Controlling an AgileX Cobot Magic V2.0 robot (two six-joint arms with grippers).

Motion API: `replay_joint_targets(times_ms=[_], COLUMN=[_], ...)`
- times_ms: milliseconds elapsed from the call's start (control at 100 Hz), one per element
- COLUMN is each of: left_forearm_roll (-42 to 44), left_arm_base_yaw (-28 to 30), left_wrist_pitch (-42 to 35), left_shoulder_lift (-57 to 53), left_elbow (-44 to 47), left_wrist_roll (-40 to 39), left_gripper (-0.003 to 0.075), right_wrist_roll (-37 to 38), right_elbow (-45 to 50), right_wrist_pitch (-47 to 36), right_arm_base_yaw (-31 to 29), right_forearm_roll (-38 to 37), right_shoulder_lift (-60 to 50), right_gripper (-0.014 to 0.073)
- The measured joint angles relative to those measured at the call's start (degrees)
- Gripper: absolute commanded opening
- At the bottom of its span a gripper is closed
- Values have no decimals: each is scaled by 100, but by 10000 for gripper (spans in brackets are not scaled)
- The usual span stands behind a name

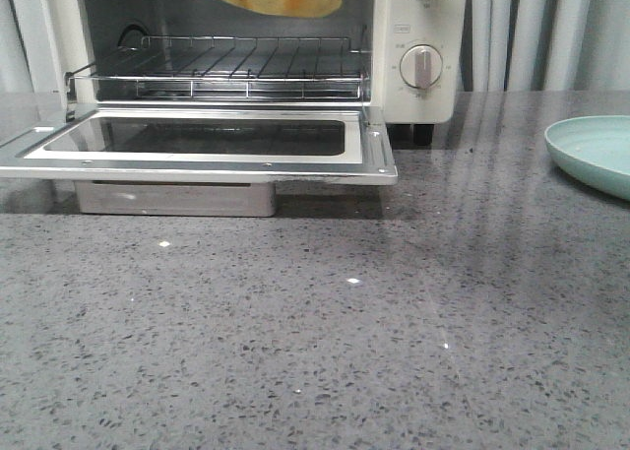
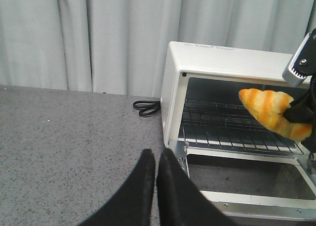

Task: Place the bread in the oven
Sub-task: 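Carry the croissant with the right gripper into the open oven, then lower the croissant onto the wire rack and open the right gripper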

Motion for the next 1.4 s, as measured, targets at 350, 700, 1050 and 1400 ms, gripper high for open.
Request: replay_joint_targets(times_ms=[350,700,1050,1400], left_forearm_roll=[0,0,0,0], left_arm_base_yaw=[0,0,0,0], left_wrist_pitch=[0,0,0,10], left_shoulder_lift=[0,0,0,0], left_elbow=[0,0,0,0], left_wrist_roll=[0,0,0,0], left_gripper=[-21,-21,-21,-21], right_wrist_roll=[-10,-10,-10,2], right_elbow=[-19,-19,-19,-19], right_wrist_pitch=[-609,-930,-992,-1004], right_arm_base_yaw=[-247,-434,-456,-456], right_forearm_roll=[-43,-52,-56,-65], right_shoulder_lift=[453,774,794,794], right_gripper=[-68,-66,429,466])
